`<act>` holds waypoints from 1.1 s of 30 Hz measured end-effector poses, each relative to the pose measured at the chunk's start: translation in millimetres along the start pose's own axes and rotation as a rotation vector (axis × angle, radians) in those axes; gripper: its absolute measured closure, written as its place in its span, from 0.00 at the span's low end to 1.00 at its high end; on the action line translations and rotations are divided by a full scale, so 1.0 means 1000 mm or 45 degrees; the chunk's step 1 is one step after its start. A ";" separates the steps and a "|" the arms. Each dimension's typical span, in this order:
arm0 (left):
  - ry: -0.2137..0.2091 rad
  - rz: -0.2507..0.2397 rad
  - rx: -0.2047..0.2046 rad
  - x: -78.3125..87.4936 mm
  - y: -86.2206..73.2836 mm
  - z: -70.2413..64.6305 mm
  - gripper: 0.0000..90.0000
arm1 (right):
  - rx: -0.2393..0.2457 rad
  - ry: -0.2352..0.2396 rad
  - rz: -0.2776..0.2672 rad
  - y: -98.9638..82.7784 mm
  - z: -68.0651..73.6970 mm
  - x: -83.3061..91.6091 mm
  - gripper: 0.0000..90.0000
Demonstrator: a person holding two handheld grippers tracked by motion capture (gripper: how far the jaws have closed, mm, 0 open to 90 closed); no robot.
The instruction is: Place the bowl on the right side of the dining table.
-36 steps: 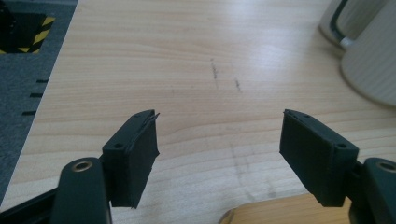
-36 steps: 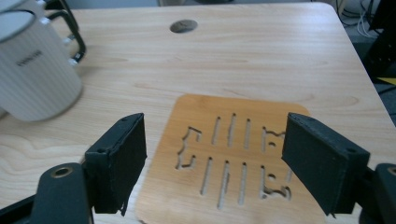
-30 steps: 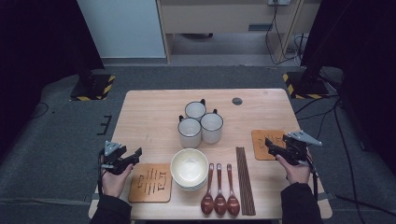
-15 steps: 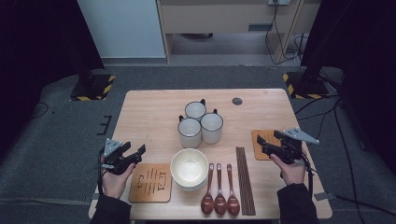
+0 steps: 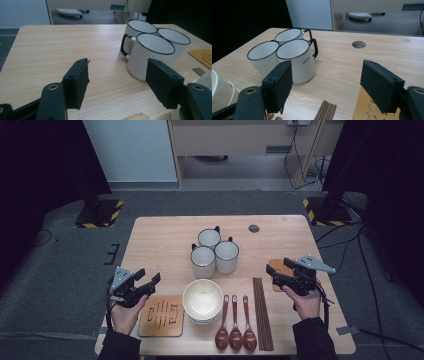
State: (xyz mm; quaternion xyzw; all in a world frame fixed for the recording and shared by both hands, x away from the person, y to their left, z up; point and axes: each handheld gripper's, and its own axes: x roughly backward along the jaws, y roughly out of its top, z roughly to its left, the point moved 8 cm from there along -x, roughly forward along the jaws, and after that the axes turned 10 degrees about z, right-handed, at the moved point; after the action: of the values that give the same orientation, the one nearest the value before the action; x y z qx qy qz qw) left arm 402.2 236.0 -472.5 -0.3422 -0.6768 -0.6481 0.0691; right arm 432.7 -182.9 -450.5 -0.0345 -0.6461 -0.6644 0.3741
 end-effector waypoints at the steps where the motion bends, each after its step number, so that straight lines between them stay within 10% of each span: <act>1: -0.006 -0.003 -0.008 0.001 0.001 -0.003 0.38 | 0.003 0.004 0.000 0.001 0.002 0.000 0.28; 33: -0.141 -0.051 -0.080 -0.003 0.005 -0.060 0.42 | 0.123 0.179 0.024 0.010 0.085 -0.017 0.30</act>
State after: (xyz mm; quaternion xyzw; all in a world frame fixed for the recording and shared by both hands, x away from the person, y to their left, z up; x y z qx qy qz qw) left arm 386.1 179.3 -461.2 -0.3659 -0.6656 -0.6504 0.0076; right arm 413.2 -98.6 -436.9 0.0243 -0.6492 -0.6296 0.4261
